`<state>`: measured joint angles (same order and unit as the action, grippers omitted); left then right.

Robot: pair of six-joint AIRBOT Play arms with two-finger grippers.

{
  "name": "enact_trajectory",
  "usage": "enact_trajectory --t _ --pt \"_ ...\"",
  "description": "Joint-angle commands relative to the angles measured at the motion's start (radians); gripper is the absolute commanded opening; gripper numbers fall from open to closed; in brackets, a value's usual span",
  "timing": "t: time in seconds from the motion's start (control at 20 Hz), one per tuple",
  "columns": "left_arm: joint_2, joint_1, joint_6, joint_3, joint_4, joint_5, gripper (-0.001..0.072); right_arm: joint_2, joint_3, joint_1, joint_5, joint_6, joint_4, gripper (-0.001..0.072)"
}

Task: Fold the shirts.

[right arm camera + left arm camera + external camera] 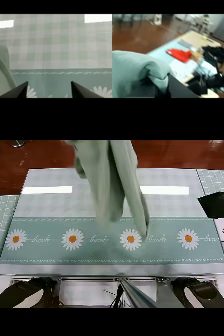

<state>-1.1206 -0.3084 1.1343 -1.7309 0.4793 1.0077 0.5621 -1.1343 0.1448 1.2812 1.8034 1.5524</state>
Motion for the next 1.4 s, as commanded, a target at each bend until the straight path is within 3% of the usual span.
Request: enact_trajectory --t 0.0,0.15,0.45,0.55,0.6,0.65,0.7,0.8,0.9,1.05,1.2,1.35 --pt "0.008 -0.134 -0.027 0.253 0.0 0.009 0.0024 -0.005 0.0 0.0 0.002 -0.001 0.006 0.0619" --pt "0.008 -0.13 -0.027 0.478 0.012 0.002 0.0025 -0.005 0.0 0.0 0.006 -0.001 0.021 0.0619" --pt "0.008 -0.077 -0.017 0.785 0.224 0.071 0.0025 0.014 0.017 0.0 -0.009 -0.001 0.028 0.0619" --pt "0.005 -0.06 0.029 0.835 0.323 0.092 0.0028 0.039 0.066 0.0 -0.039 -0.001 0.037 0.0619" --pt "0.003 -0.054 0.053 0.842 0.381 0.11 0.0156 0.058 0.103 0.0 -0.056 -0.001 0.04 0.062" --pt "0.003 -0.051 0.096 0.84 0.447 0.132 0.0616 0.079 0.138 0.0 -0.076 -0.001 0.036 0.0621" --pt "0.004 -0.044 0.123 0.835 0.511 0.154 0.0704 0.105 0.171 0.0 -0.09 -0.002 0.025 0.0623" --pt "0.006 -0.008 0.192 0.799 0.656 0.208 0.0705 0.182 0.201 -0.007 -0.069 -0.026 0.061 0.0623" --pt "0.032 0.084 0.204 0.768 0.74 0.269 0.0705 0.227 0.201 -0.082 -0.036 -0.021 0.182 0.0623" --pt "0.134 0.32 0.198 0.855 0.721 0.238 0.0704 0.206 0.216 -0.341 0.002 0.003 0.256 0.0621" --pt "0.193 0.55 0.176 1.087 0.475 0.186 0.0703 0.136 0.367 -0.593 -0.082 -0.036 0.014 0.0621" --pt "0.19 0.692 0.064 1.314 0.265 0.162 0.0703 0.09 0.569 -0.653 -0.11 -0.246 -0.409 0.0621"
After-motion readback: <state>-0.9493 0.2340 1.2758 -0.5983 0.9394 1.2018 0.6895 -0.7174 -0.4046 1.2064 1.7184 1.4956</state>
